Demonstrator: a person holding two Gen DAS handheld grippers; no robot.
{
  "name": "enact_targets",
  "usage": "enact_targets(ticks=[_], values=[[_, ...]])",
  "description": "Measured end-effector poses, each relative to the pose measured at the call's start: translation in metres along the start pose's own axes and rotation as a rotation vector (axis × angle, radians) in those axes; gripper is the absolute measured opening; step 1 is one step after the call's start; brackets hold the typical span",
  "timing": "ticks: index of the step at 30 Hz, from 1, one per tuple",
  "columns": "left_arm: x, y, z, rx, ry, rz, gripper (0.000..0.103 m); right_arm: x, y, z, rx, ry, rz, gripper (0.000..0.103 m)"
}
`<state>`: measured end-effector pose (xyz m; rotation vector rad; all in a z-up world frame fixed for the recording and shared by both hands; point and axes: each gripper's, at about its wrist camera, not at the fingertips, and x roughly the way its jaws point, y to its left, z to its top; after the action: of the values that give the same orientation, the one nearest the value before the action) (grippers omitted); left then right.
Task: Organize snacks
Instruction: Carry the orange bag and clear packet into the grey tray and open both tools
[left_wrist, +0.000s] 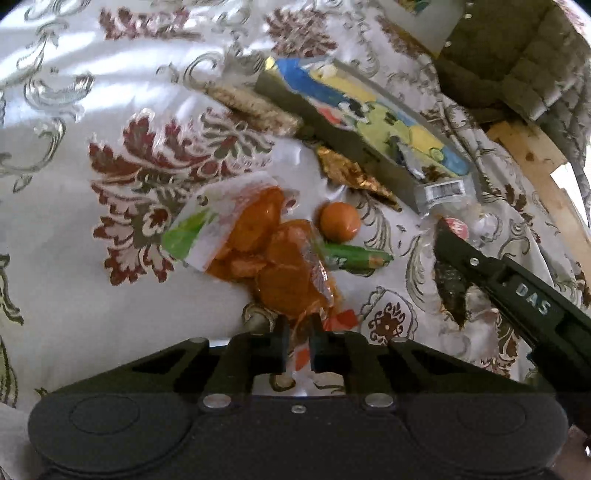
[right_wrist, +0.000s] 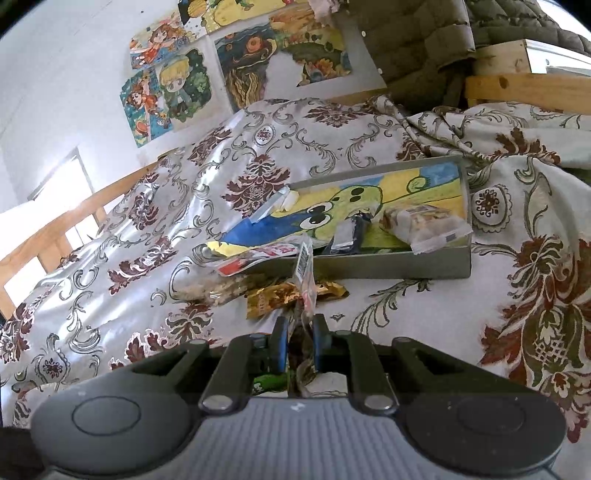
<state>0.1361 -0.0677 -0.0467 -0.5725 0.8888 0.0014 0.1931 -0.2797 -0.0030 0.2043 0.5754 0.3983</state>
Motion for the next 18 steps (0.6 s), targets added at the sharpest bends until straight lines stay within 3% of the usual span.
enact_targets(ticks=[6, 12, 18], values=[[-0.017, -0.009, -0.01, 0.086, -0.082, -0.032, 0.007, -0.001, 0.0, 0.003, -0.004, -0.02, 0.004, 0.014], [-0.034, -0.013, 0.0, 0.065, -0.162, -0.112, 0.001, -0.006, -0.001, 0.004, 0.009, -0.052, 0.008, 0.015], [-0.036, -0.015, 0.019, 0.019, -0.161, -0.159, 0.0, -0.008, -0.003, 0.005, 0.017, -0.07, 0.006, 0.015]])
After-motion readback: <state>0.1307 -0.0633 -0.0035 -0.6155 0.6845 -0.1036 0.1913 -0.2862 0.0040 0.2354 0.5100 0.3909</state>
